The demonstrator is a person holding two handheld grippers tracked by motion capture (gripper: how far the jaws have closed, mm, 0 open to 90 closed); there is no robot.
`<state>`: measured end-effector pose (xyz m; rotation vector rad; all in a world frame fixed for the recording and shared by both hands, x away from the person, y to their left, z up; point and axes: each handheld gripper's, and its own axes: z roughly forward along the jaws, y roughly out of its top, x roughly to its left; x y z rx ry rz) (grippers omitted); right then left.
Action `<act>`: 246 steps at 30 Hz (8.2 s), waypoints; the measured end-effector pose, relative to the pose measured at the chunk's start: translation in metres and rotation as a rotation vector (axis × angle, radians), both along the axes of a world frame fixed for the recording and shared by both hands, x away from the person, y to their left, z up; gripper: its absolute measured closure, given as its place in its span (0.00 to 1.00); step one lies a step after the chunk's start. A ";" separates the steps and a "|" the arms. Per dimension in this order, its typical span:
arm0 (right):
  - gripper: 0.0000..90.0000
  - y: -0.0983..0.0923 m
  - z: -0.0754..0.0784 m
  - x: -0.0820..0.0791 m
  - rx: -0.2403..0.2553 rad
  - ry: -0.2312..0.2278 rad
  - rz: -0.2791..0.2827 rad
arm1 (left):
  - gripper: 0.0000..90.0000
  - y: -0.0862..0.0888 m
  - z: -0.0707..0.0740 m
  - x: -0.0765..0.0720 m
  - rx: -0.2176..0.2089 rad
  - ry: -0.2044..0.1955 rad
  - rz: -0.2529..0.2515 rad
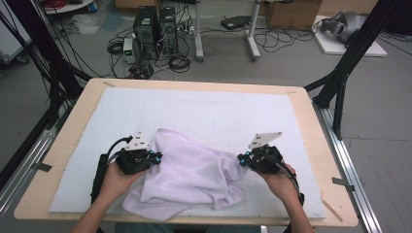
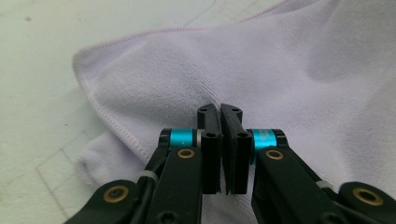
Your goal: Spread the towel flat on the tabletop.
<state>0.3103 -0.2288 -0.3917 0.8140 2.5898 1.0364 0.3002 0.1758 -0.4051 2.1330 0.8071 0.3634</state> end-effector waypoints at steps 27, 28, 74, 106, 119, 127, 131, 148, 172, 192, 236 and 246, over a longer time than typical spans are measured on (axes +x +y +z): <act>0.92 -0.010 -0.044 0.022 0.013 0.100 -0.092 | 0.95 -0.002 -0.018 0.064 0.000 0.116 0.042; 0.93 -0.009 -0.044 0.023 0.016 0.107 -0.086 | 0.95 -0.001 -0.017 0.063 0.002 0.111 0.042; 0.57 -0.011 0.004 0.046 0.138 0.008 -0.079 | 0.61 0.026 0.017 0.059 -0.046 -0.059 0.104; 0.97 -0.001 -0.013 0.004 0.113 -0.007 0.056 | 1.00 0.024 -0.001 0.036 -0.069 0.005 0.010; 0.66 -0.001 -0.015 -0.009 0.115 -0.037 0.026 | 0.76 0.025 0.006 -0.010 -0.022 -0.029 -0.125; 0.61 0.006 -0.025 -0.039 0.150 -0.045 0.132 | 0.55 0.024 -0.004 -0.044 -0.062 -0.008 -0.239; 0.60 0.021 -0.035 -0.039 0.129 -0.019 0.172 | 0.52 0.018 -0.020 -0.050 -0.011 0.022 -0.281; 0.96 0.034 -0.023 -0.028 0.098 -0.046 0.140 | 0.96 0.017 0.011 -0.022 -0.109 -0.036 -0.174; 0.71 0.012 -0.024 0.053 0.163 0.043 -0.066 | 0.74 0.005 0.010 0.065 -0.110 -0.009 0.097; 0.66 0.082 -0.038 0.010 0.101 -0.004 0.100 | 0.56 0.011 -0.012 -0.015 0.010 0.012 -0.045; 0.98 0.037 0.018 0.012 0.099 -0.055 0.024 | 0.72 -0.043 0.006 -0.019 -0.005 0.008 -0.147; 0.70 0.034 0.004 -0.011 0.169 -0.054 0.024 | 0.89 -0.065 -0.026 -0.016 0.103 -0.006 -0.151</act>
